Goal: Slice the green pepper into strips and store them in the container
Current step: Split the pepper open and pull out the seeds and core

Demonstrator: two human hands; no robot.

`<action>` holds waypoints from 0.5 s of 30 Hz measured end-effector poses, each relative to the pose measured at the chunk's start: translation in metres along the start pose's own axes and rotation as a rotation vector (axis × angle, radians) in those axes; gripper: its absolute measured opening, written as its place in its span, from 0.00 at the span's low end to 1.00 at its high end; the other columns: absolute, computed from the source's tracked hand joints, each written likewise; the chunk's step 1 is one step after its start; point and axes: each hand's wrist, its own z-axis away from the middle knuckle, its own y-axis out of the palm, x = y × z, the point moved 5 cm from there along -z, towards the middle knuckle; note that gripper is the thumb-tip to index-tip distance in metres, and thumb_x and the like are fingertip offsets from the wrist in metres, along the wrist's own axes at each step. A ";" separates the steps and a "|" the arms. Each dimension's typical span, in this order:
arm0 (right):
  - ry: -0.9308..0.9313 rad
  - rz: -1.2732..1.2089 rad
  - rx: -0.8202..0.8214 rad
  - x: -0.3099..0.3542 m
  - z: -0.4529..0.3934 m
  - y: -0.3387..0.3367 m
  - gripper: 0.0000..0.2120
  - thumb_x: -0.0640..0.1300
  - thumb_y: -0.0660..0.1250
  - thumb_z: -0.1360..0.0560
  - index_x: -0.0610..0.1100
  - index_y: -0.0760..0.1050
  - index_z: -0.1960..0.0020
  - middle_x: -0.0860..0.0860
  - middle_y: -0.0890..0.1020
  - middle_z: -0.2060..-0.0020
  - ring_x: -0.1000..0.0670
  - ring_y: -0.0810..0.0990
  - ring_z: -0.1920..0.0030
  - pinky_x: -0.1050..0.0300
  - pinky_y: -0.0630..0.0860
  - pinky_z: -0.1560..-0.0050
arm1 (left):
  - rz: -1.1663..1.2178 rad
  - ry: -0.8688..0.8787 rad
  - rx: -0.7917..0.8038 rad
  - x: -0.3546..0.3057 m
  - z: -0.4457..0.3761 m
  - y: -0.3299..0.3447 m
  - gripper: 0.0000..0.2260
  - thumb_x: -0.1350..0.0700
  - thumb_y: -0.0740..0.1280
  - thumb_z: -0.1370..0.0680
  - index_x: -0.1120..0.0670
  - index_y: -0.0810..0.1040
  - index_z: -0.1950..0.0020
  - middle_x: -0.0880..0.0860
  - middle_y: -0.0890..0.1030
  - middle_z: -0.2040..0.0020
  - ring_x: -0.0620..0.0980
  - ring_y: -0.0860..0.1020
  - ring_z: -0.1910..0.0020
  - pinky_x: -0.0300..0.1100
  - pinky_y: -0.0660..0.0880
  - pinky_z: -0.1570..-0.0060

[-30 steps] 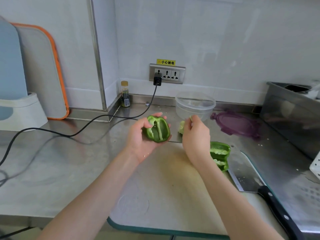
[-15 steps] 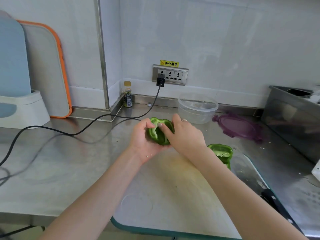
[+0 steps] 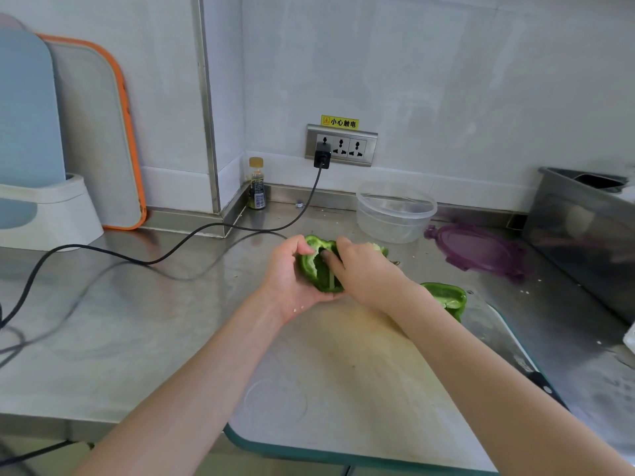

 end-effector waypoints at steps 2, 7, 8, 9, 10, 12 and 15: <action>-0.012 -0.014 -0.007 0.000 0.001 0.002 0.13 0.51 0.49 0.18 0.43 0.61 0.55 0.50 0.67 0.70 0.45 0.70 0.65 0.53 0.65 0.65 | -0.016 -0.007 -0.005 0.000 0.000 -0.002 0.16 0.60 0.58 0.37 0.59 0.73 0.51 0.58 0.77 0.55 0.57 0.76 0.55 0.59 0.73 0.49; -0.023 -0.028 0.063 -0.004 0.004 0.003 0.09 0.47 0.49 0.17 0.43 0.61 0.52 0.48 0.70 0.67 0.44 0.73 0.63 0.54 0.67 0.66 | 0.007 -0.036 0.002 0.002 0.000 0.000 0.17 0.59 0.58 0.37 0.59 0.73 0.50 0.59 0.77 0.54 0.58 0.75 0.54 0.58 0.73 0.51; -0.012 -0.060 0.104 -0.008 0.005 0.002 0.09 0.47 0.49 0.17 0.43 0.60 0.52 0.49 0.70 0.68 0.45 0.73 0.65 0.56 0.67 0.69 | 0.022 -0.039 0.010 0.002 0.000 0.001 0.17 0.60 0.58 0.37 0.60 0.72 0.49 0.60 0.77 0.52 0.59 0.75 0.53 0.59 0.73 0.50; -0.001 -0.121 0.126 -0.012 0.008 -0.001 0.10 0.48 0.49 0.17 0.43 0.60 0.52 0.49 0.70 0.68 0.46 0.73 0.66 0.57 0.67 0.73 | 0.032 -0.040 0.024 0.002 0.001 0.003 0.18 0.60 0.58 0.37 0.60 0.72 0.48 0.61 0.77 0.51 0.60 0.76 0.51 0.60 0.73 0.49; 0.009 -0.189 0.113 -0.016 0.011 -0.005 0.11 0.50 0.49 0.17 0.43 0.61 0.51 0.48 0.71 0.68 0.47 0.73 0.67 0.59 0.67 0.75 | 0.032 -0.036 0.034 0.002 0.000 0.004 0.19 0.60 0.59 0.36 0.60 0.72 0.46 0.62 0.77 0.49 0.61 0.76 0.50 0.61 0.73 0.48; 0.025 -0.252 -0.047 -0.024 0.018 -0.016 0.12 0.53 0.48 0.18 0.44 0.63 0.50 0.49 0.73 0.66 0.47 0.74 0.66 0.57 0.69 0.71 | 0.037 -0.009 0.037 0.002 -0.002 0.005 0.18 0.60 0.59 0.35 0.59 0.71 0.45 0.63 0.76 0.48 0.62 0.76 0.50 0.60 0.74 0.50; 0.062 -0.247 -0.280 -0.028 0.027 -0.026 0.12 0.55 0.53 0.20 0.46 0.64 0.51 0.51 0.74 0.65 0.48 0.73 0.65 0.54 0.68 0.67 | 0.041 0.031 0.050 0.000 -0.006 0.005 0.11 0.60 0.59 0.31 0.58 0.71 0.49 0.61 0.76 0.50 0.61 0.77 0.53 0.59 0.74 0.53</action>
